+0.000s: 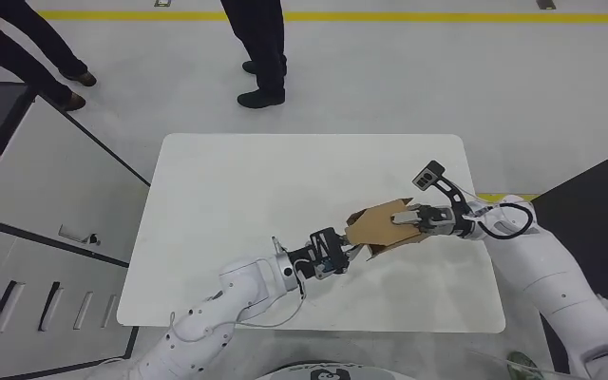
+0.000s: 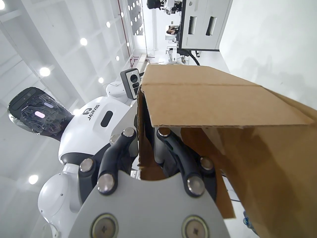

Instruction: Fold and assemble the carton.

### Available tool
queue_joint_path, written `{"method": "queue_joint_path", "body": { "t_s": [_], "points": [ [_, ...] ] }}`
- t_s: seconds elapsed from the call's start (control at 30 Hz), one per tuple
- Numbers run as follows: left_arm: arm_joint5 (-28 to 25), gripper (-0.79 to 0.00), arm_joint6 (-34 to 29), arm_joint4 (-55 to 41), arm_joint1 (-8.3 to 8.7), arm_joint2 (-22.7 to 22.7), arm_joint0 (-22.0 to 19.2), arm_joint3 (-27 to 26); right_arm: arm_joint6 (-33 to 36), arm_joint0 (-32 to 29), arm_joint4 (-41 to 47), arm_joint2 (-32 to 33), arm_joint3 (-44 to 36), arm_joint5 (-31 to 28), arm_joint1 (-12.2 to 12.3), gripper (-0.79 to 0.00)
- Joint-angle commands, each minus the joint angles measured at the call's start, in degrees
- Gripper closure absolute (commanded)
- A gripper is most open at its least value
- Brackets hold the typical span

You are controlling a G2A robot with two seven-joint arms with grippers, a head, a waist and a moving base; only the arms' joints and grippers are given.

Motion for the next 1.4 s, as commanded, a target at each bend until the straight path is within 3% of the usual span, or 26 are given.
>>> {"method": "queue_joint_path", "body": {
  "t_s": [0.0, 0.57, 1.37],
  "points": [
    [0.4, 0.0, 0.2, -0.1, 0.12, -0.6, 0.3, -0.1, 0.3, -0.2, 0.3, 0.5, 0.2, 0.2, -0.1, 0.0],
    [2.2, 0.0, 1.2, 0.6, 1.13, -4.7, 3.1, -3.1, 0.6, -3.2, -3.7, 4.7, -2.4, 0.6, 0.3, 0.0],
    [4.7, 0.0, 0.5, 3.4, 1.43, -5.2, 3.8, -5.1, 0.6, -6.9, -8.3, 8.0, -7.3, 0.6, 0.6, 0.0]
  ]
}}
